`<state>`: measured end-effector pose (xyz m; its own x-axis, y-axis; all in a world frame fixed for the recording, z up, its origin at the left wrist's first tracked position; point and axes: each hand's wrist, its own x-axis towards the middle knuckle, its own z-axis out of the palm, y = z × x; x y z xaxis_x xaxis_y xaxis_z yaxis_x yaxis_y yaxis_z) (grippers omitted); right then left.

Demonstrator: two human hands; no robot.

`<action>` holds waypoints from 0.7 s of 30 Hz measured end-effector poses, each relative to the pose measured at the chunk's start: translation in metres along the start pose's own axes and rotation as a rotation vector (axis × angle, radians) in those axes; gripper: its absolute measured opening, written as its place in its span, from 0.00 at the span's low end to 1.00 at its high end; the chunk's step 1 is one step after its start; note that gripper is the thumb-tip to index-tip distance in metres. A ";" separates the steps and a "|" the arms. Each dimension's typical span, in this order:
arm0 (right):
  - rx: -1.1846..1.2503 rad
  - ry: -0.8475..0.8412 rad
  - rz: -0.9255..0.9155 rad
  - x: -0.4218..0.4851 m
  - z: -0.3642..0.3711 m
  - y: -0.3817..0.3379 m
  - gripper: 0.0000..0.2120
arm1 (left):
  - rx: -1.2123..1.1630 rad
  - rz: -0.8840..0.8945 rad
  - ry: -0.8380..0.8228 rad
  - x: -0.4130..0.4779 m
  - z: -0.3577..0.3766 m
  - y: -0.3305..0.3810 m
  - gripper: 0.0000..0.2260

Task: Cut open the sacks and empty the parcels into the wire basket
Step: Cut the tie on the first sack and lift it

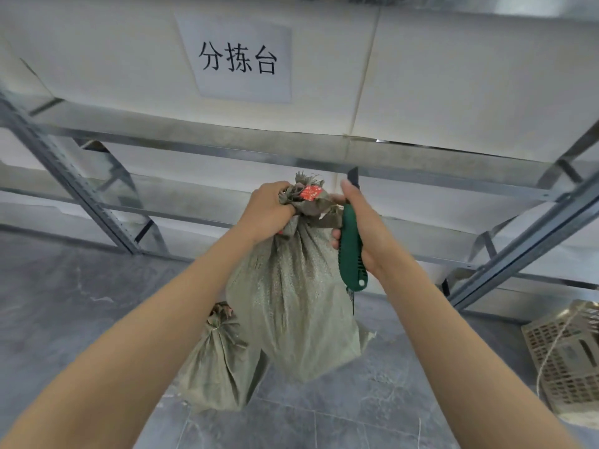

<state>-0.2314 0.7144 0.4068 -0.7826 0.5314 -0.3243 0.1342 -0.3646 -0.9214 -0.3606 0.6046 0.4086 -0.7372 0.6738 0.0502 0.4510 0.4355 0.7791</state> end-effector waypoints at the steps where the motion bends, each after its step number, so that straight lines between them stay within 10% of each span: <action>1: 0.028 0.015 -0.017 -0.001 -0.001 -0.006 0.20 | -0.011 -0.002 0.004 0.002 -0.004 0.004 0.11; 9: -0.235 0.043 -0.217 -0.021 0.006 -0.029 0.03 | -0.208 0.005 -0.013 0.019 -0.044 0.044 0.06; 21: -0.320 0.135 -0.503 -0.024 0.057 -0.052 0.19 | -0.714 -0.197 0.020 0.043 -0.072 0.095 0.16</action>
<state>-0.2539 0.6766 0.4748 -0.7161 0.6788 0.1627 -0.0400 0.1928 -0.9804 -0.3856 0.6314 0.5294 -0.7829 0.6091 -0.1263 -0.1224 0.0482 0.9913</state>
